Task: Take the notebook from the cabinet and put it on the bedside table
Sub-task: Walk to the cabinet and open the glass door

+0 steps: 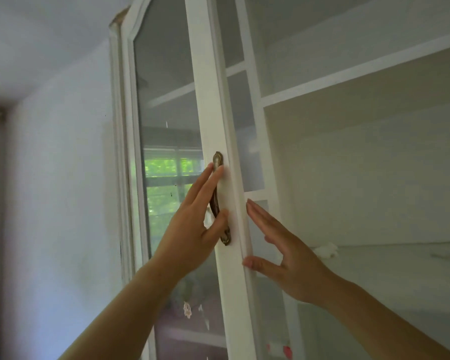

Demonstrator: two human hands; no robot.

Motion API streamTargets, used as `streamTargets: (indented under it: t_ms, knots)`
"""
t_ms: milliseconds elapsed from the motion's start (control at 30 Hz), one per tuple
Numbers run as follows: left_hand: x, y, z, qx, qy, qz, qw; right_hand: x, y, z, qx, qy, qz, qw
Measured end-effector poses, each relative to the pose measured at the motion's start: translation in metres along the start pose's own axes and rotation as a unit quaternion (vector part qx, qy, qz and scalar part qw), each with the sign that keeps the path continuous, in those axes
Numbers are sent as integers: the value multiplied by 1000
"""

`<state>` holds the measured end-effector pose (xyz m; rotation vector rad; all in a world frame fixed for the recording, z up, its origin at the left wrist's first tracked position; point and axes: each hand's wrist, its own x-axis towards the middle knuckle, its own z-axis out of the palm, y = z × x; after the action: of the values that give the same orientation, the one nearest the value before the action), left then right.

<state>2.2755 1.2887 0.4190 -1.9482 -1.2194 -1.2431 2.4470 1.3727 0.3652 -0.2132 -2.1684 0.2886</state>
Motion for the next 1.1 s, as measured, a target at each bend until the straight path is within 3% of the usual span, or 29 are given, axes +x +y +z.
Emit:
streamTargets:
  t_ms: [500,1100]
  knots:
    - [-33,19,-70,-81,-9,-50,995,-1,-66,36,23,-11,27,999]
    - [-43,15,-81,-104,1,-51,993,9,-83,37,91,-46,2,995]
